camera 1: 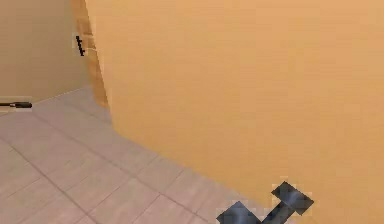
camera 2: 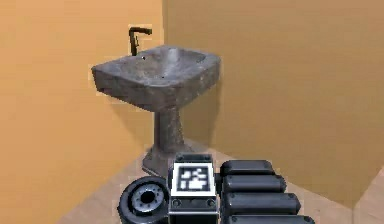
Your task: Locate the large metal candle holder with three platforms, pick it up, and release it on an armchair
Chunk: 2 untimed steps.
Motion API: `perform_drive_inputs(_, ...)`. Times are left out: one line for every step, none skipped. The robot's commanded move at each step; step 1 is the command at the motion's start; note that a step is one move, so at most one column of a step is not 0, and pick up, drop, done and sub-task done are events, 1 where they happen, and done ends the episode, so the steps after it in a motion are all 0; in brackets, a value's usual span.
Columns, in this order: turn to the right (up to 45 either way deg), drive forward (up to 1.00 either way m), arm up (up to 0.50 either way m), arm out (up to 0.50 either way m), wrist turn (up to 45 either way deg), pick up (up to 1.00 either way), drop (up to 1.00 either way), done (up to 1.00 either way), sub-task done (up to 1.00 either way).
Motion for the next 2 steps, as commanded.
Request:
perform_drive_inputs(-39.0, 0.0, 0.0, 0.0, 0.0, 0.0, 0.0, 0.0, 0.0)
perform_drive_inputs(0.0, 1.0, 0.0, 0.0, 0.0, 0.0, 0.0, 0.0, 0.0)
